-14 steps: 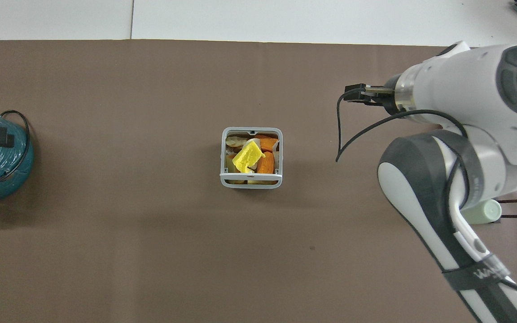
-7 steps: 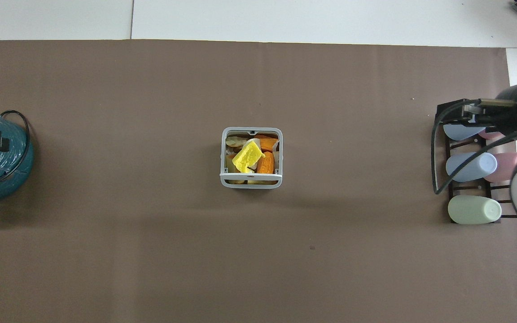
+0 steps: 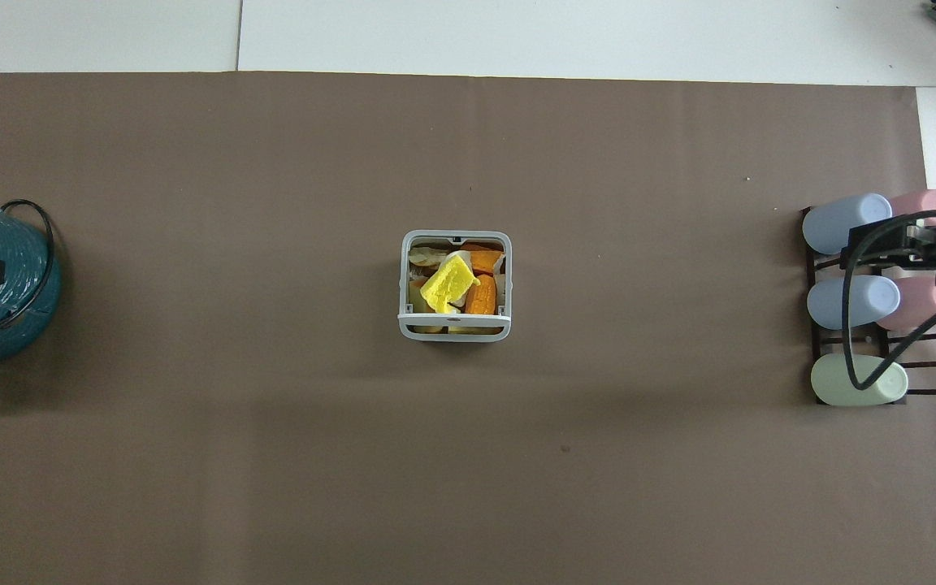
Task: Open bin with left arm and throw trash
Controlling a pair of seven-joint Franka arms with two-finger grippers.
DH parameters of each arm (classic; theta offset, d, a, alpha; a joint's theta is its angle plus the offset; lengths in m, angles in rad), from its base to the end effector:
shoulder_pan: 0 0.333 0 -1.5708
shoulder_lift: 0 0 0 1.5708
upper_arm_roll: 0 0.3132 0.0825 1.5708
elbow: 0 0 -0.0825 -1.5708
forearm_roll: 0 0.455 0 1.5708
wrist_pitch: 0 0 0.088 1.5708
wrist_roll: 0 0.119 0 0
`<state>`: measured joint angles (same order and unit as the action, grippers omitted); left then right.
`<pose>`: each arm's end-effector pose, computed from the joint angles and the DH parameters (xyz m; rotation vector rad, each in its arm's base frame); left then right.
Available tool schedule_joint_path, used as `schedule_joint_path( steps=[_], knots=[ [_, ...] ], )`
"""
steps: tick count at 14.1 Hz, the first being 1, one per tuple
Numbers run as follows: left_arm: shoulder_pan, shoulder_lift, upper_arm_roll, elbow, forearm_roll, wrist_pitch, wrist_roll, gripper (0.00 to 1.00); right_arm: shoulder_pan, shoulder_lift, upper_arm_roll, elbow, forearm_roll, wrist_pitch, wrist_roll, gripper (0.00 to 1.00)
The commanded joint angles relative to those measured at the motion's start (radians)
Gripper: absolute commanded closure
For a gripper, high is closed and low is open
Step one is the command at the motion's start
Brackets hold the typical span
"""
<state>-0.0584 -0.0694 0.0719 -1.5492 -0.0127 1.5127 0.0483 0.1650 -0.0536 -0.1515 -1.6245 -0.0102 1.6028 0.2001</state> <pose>0.5981 0.0080 0.6585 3.1240 -0.0560 0.0520 0.6125 0.0049 0.6161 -3.1263 0.2921 -0.0492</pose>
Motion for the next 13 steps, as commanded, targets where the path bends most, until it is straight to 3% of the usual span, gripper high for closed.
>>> schedule_joint_path(
  steps=[1,5,7,13],
  knots=[
    [0.037,0.01,-0.047,0.04,0.019,-0.042,-0.007,0.0,0.001,-0.022,0.0,-0.011,0.003,-0.026,-0.018,0.0],
    [0.038,-0.003,-0.047,0.038,0.017,-0.058,-0.007,0.0,-0.012,-0.014,-0.003,0.054,0.038,-0.101,-0.066,0.0],
    [0.038,-0.013,-0.047,0.035,0.02,-0.084,-0.004,0.0,-0.018,-0.014,-0.008,0.052,0.039,-0.099,-0.148,0.0],
    [0.037,-0.066,-0.044,0.003,0.019,-0.089,0.001,0.0,-0.016,-0.017,-0.011,0.046,0.039,-0.109,-0.146,0.0]
  ],
)
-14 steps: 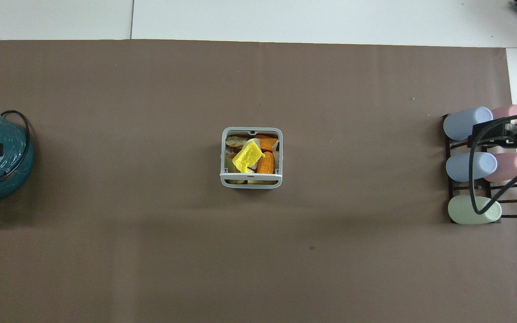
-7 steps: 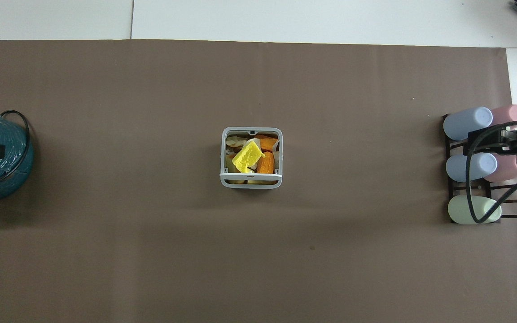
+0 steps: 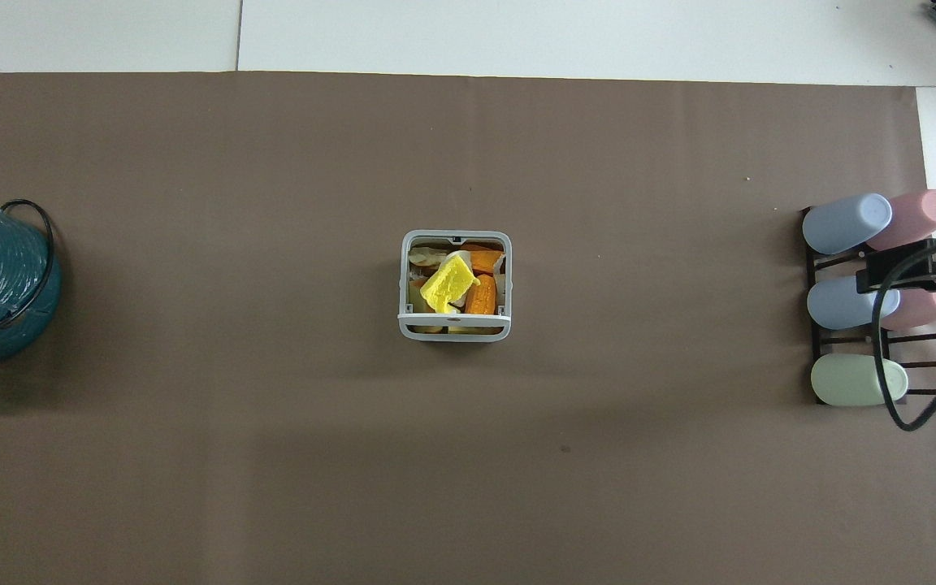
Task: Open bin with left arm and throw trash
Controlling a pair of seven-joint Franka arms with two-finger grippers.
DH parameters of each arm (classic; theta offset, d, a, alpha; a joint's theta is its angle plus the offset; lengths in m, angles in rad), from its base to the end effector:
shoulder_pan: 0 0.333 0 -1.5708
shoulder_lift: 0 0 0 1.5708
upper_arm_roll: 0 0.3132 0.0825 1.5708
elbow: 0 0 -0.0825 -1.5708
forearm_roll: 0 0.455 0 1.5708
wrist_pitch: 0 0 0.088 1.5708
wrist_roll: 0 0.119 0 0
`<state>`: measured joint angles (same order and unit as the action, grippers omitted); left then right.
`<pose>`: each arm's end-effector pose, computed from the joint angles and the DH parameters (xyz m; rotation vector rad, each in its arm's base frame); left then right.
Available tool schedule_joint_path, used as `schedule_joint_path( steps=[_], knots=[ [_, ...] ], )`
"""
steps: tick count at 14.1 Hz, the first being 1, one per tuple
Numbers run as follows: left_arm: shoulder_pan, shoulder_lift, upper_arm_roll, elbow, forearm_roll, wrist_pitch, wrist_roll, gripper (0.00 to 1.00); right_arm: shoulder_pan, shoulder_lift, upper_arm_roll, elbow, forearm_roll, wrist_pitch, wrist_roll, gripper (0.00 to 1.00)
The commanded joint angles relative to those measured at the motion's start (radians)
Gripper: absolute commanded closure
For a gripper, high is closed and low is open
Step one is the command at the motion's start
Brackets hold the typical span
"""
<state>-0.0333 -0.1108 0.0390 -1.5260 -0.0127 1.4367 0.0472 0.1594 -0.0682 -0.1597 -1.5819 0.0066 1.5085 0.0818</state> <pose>0.5746 0.0030 0.6883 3.1244 -0.0680 0.0342 0.5982 -0.0025 0.6394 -3.1218 0.1270 0.0106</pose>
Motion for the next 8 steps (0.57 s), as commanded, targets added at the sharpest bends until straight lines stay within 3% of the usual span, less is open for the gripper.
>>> schedule_joint_path(
  steps=[1,8],
  knots=[
    [0.012,-0.024,-0.01,-0.02,0.02,-0.013,0.002,0.0,-0.011,-0.002,-0.003,0.003,0.023,-0.014,-0.027,0.0],
    [0.0,-0.024,-0.01,-0.029,0.02,-0.001,0.0,0.0,-0.044,-0.004,0.009,-0.001,0.021,-0.007,-0.02,0.0]
  ],
)
